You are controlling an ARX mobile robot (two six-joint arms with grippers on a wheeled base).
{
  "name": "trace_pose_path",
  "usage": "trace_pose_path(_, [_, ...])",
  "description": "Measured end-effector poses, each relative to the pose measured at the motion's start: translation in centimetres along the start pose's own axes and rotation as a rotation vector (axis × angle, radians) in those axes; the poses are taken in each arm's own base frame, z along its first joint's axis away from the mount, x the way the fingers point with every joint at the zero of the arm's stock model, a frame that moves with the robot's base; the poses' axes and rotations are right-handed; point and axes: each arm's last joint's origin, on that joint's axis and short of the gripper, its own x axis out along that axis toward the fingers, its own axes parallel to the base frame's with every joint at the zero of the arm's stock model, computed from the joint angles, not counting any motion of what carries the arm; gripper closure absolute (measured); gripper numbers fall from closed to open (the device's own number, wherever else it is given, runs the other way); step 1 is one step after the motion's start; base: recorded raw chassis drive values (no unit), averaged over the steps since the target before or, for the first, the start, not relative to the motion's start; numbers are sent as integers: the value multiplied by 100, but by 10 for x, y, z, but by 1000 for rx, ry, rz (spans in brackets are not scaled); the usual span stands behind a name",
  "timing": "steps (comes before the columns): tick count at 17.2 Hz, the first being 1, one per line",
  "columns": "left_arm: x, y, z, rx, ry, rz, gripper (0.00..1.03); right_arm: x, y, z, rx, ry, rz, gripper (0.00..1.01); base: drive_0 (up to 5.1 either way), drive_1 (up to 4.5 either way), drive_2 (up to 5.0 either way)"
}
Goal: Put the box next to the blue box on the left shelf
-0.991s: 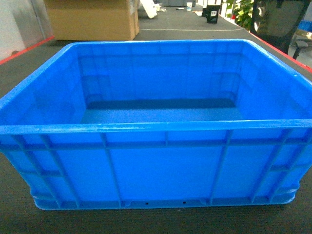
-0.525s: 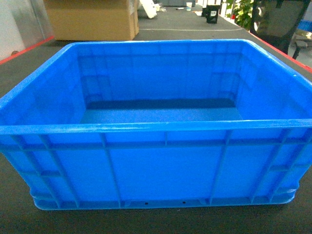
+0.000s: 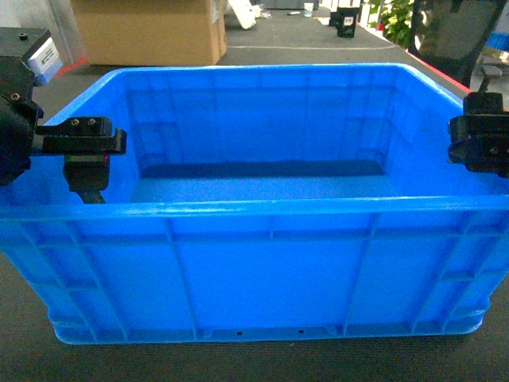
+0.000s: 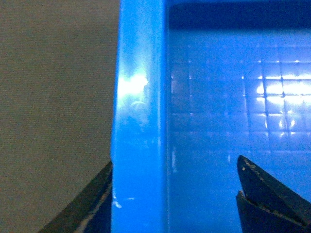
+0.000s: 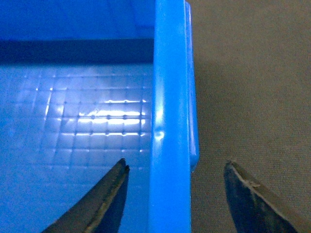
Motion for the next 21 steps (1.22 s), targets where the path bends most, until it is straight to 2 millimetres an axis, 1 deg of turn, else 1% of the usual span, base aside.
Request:
trace_pose_path(2, [-2, 1, -3, -11, 30, -1, 55, 0, -1, -5, -5, 26, -15, 57, 0, 0, 0])
trace_pose_path(3, [-3, 1, -3, -15, 35, 1, 64, 0, -2, -6, -6, 27, -16, 67, 0, 0, 0])
trace_pose_path(4, [-5, 3, -2, -60, 30, 4, 73, -1, -1, -6, -8, 24, -12, 78, 0, 0, 0])
trace_pose_path(5, [-7, 6, -3, -53, 18, 19, 84, -4, 1, -7, -10, 18, -6, 88, 0, 0, 0])
trace_pose_path(6, [-15, 9, -5, -56, -13, -8, 95, -9, 1, -9, 5, 15, -4, 92, 0, 0, 0])
trace_pose_path(7, [-28, 6, -14, -35, -120, -13, 96, -25, -1, -15, 21, -28, -31, 92, 0, 0, 0])
trace_pose_path(8, [-35, 5, -16, -38, -156, -21, 96, -33, 0, -15, 23, -60, -37, 92, 0, 0, 0])
trace_pose_path(11, [-69, 8, -20, -53, -296, -31, 96, -71, 7, -14, 20, -196, -52, 92, 0, 0, 0])
trace_pose_path(12, [-81, 9, -23, -49, -340, -28, 96, -82, 8, -16, 21, -234, -53, 92, 0, 0, 0])
trace_pose_path(14, [-98, 10, -31, -42, -401, -20, 96, -100, 10, -22, 24, -277, -59, 92, 0, 0, 0])
trace_pose_path(16, [-120, 11, -48, -31, -433, -13, 96, -120, 12, -36, 20, -302, -67, 92, 0, 0, 0])
trace_pose_path(18, [-133, 12, -61, -23, -432, -11, 96, -133, 13, -49, 13, -308, -75, 92, 0, 0, 0])
trace_pose_path(19, [-143, 12, -71, -20, -446, -9, 96, -143, 14, -56, 10, -321, -82, 92, 0, 0, 0])
trace_pose_path(21, [-160, 10, -84, -15, -525, -3, 96, -160, 17, -62, -3, -399, -107, 92, 0, 0, 0])
